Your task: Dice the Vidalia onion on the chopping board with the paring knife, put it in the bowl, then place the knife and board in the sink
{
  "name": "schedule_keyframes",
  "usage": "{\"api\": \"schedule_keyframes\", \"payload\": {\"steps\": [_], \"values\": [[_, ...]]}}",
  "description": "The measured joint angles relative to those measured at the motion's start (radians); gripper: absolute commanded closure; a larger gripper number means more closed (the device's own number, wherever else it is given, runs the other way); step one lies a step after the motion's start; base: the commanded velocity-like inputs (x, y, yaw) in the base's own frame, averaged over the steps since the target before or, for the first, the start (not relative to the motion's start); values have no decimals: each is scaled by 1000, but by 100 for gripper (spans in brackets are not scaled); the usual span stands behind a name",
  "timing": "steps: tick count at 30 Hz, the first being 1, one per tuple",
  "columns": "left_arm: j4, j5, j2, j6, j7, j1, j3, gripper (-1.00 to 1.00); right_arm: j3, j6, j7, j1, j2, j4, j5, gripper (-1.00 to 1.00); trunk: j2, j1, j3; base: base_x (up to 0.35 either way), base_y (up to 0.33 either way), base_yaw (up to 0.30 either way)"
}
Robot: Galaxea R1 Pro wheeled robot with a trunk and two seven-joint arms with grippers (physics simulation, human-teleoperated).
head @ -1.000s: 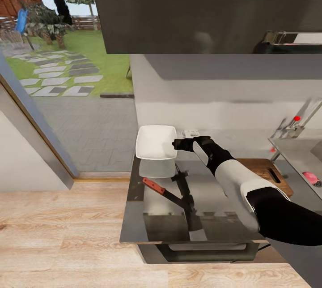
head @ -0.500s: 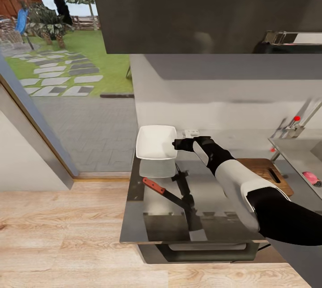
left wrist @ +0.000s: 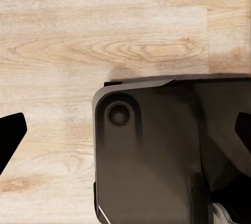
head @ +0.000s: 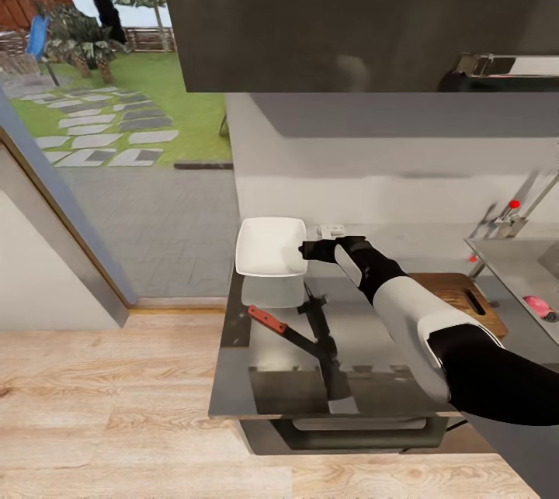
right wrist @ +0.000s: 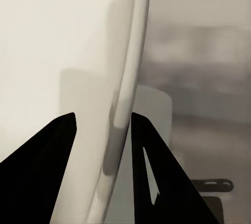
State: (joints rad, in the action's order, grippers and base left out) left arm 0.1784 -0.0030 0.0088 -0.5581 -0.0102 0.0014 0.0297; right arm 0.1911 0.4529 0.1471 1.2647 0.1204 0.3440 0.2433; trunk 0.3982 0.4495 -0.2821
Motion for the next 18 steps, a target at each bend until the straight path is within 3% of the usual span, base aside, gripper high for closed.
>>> {"api": "schedule_keyframes", "payload": {"steps": [18], "values": [[0, 0, 0, 0, 0, 0, 0, -100, -1, 0, 1, 0, 0, 0, 0, 100, 0, 0, 0, -2, 0, 0]]}}
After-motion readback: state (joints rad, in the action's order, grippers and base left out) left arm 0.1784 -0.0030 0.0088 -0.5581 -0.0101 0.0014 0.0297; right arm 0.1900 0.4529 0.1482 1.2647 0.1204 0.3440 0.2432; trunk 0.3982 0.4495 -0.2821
